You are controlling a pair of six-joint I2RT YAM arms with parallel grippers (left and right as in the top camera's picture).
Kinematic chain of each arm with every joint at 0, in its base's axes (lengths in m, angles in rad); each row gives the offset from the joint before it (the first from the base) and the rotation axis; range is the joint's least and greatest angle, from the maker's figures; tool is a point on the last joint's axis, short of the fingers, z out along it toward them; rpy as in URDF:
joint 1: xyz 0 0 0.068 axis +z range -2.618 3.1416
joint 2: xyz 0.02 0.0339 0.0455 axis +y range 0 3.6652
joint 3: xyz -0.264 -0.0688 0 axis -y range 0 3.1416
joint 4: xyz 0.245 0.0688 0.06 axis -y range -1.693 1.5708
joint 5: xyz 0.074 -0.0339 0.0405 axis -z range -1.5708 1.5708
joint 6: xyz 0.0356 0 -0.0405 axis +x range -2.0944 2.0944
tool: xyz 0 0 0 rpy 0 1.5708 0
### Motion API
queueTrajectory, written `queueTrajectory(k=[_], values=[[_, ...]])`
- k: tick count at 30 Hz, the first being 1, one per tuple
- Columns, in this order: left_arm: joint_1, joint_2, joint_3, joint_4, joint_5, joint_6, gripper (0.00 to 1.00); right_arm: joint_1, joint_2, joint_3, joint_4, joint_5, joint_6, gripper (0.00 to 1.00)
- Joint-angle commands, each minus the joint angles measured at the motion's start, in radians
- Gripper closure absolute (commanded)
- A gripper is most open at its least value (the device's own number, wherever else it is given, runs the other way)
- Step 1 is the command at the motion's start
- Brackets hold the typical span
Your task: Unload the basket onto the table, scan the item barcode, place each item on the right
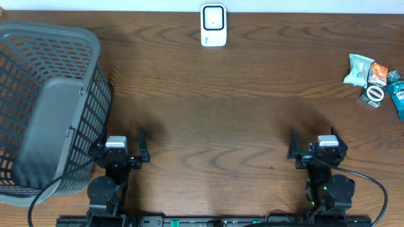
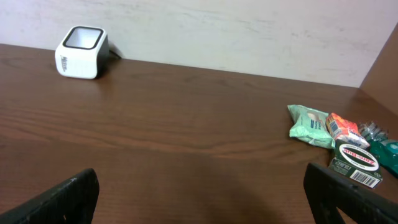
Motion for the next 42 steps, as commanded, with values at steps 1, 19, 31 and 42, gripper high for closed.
queueTrajectory(k=[1,19,31,42], values=[[0.005,-0.011,-0.021,-0.036,0.001,-0.005,0.02,0.008,0.001,-0.001,-0.005,0.015,-0.015,0.01],[0.005,-0.011,-0.021,-0.036,0.001,-0.005,0.02,0.007,-0.008,-0.001,-0.005,0.015,-0.015,0.01],[0.005,-0.011,-0.021,-0.036,0.001,-0.005,0.02,0.007,-0.066,-0.001,-0.005,0.015,-0.015,0.01],[0.005,-0.011,-0.021,-0.036,0.001,-0.005,0.02,0.001,-0.066,-0.001,-0.005,0.015,-0.014,0.01]])
